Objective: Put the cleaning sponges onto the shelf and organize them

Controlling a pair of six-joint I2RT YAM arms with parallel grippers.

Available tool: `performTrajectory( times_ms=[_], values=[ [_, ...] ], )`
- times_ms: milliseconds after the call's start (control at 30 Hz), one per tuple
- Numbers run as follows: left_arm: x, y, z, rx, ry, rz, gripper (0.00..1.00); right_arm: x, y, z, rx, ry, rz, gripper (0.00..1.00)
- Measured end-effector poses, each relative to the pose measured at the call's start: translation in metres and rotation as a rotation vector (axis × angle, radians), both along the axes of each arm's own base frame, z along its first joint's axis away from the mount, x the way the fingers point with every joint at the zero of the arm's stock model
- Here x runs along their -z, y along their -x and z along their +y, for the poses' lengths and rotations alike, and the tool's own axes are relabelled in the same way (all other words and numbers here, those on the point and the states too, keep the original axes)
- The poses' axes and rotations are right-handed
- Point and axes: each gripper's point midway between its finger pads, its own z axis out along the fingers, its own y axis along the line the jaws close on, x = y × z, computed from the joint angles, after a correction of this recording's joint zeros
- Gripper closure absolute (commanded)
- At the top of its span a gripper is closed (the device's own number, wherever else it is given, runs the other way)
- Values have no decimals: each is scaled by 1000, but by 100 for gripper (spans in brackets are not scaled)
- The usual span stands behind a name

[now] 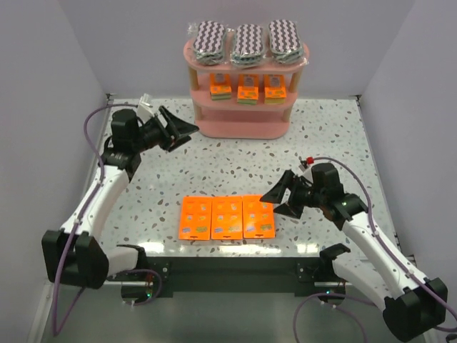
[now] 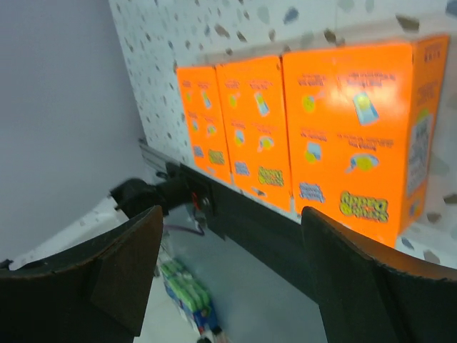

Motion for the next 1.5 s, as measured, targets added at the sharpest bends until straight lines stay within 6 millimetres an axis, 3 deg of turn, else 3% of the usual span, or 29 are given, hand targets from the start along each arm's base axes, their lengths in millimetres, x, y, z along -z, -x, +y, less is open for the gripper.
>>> performTrajectory(
  times_ms=[100, 300, 533, 700, 1000, 1267, 1400, 1500],
  values=[
    [14, 40, 9, -9, -47, 14, 21, 24, 41, -3, -89, 37, 75, 17],
    [40, 96, 22, -42, -92, 63, 20, 66, 112, -9, -199, 69, 204, 17],
    [60, 141, 31, -71, -110, 97, 19, 102, 134, -13, -128, 55, 355, 18],
    [77, 159, 36, -88, -122, 142, 19, 112, 122, -4, -72, 63, 399, 18],
    [89, 171, 39, -96, -131, 173, 19, 130, 75, 6, 131, 62, 384, 19],
    [98, 175, 40, -97, -136, 200, 20, 126, 33, 7, 290, 24, 296, 22],
    [105, 176, 40, -95, -139, 214, 20, 125, 12, 1, 369, 7, 272, 25],
    [109, 177, 40, -94, -141, 227, 20, 123, -6, -7, 426, -8, 257, 36]
  ],
)
